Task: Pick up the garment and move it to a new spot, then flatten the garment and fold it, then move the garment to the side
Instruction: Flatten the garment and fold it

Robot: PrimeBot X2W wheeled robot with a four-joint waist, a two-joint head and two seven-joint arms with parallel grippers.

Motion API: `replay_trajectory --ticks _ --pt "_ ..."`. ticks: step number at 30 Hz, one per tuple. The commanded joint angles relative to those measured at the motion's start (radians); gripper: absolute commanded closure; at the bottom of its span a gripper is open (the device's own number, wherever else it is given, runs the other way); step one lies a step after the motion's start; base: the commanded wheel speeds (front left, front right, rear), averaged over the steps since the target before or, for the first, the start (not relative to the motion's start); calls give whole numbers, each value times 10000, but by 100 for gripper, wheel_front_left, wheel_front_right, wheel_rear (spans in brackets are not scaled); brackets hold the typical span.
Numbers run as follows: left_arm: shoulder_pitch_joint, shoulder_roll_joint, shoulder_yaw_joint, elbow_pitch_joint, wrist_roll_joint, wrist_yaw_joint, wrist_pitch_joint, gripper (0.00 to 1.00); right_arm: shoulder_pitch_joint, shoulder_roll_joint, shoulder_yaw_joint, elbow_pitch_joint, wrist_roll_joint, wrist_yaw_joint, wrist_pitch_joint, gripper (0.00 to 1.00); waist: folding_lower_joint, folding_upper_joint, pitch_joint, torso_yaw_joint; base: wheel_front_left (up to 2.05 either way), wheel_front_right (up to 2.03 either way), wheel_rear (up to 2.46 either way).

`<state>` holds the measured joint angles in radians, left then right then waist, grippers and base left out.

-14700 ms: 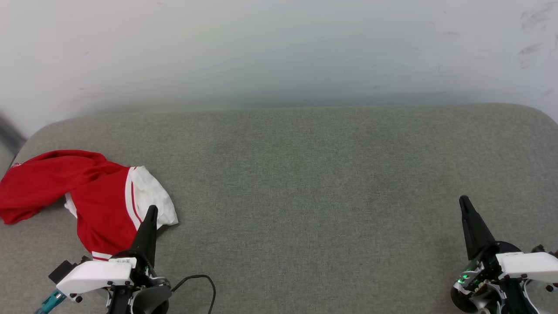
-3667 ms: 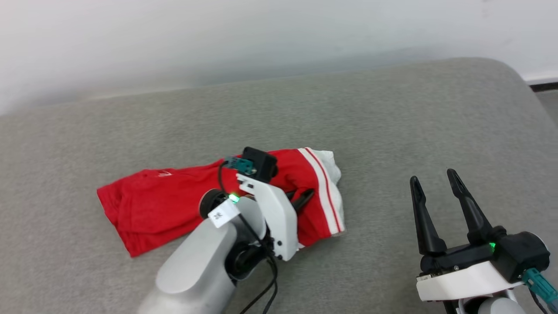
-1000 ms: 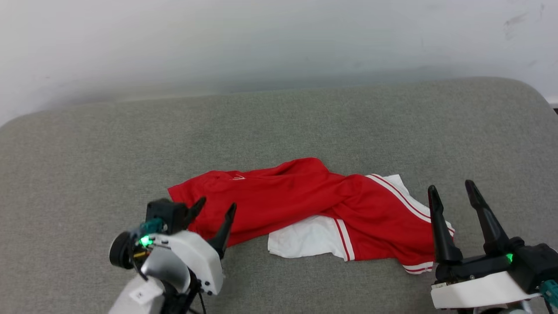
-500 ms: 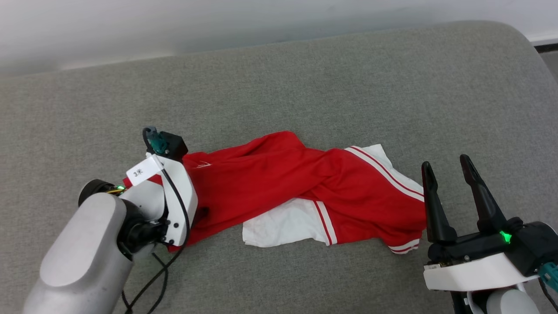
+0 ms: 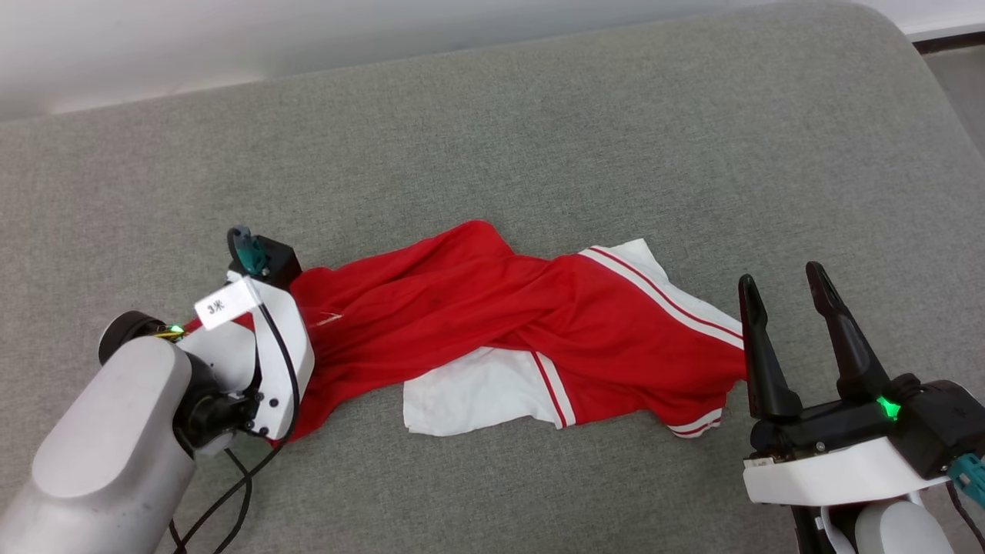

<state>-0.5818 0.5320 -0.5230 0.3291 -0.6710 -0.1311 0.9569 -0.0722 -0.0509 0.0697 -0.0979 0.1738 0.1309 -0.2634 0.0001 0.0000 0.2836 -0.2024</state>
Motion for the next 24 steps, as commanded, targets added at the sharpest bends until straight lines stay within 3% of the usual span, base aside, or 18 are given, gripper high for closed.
replay_trajectory --ticks 1,7,12,24 --pt "276 -8 -290 258 102 19 -247 100 -86 15 -20 18 -33 -3 -20 0 -1 0 -83 -12 0 0 0" --pt "-946 143 -343 -90 538 17 -1961 100 -91 15 26 71 15 -3 -20 0 -1 0 -408 -154 0 0 0" --pt "-2310 -72 -537 15 968 17 -2955 100 -54 13 172 55 125 -3 -20 0 -1 0 -424 -513 0 0 0" --pt "-5196 -1017 -1055 2297 1909 17 -4293 100 -225 15 548 51 575 -3 -20 0 -1 0 141 -1923 0 0 0"
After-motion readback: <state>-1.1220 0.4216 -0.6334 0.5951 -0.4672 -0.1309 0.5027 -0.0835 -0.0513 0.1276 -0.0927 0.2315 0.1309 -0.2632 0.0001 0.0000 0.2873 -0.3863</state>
